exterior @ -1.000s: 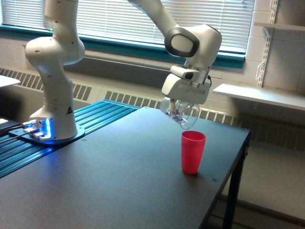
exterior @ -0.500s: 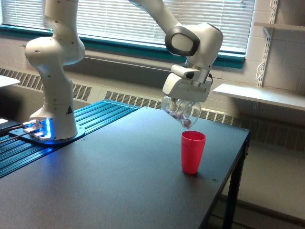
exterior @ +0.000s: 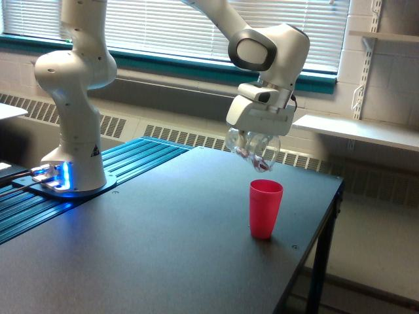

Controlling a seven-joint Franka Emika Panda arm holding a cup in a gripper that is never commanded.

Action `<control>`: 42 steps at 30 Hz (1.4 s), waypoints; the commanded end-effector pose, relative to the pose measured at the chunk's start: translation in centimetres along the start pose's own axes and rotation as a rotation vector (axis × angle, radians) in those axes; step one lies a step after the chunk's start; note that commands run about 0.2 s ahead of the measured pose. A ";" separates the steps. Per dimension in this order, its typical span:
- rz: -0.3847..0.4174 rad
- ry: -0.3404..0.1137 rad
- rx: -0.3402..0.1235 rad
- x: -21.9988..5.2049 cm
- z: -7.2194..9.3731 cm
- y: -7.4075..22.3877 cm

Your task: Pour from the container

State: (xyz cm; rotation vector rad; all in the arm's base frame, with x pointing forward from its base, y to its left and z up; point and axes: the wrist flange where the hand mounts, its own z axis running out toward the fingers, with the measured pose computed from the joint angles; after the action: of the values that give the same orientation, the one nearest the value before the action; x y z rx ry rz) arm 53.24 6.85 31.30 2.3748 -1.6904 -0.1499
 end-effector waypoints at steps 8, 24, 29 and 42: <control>-0.020 -0.069 -0.018 -1.1 0.1 1.1; -0.018 -0.087 -0.013 -1.9 -0.1 1.6; 0.017 -0.084 0.018 -1.7 0.0 1.6; 0.037 -0.046 0.063 0.0 0.2 0.3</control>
State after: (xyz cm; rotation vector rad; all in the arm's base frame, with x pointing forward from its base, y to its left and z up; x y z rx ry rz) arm 52.76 6.66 30.81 2.4119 -1.7558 -0.1828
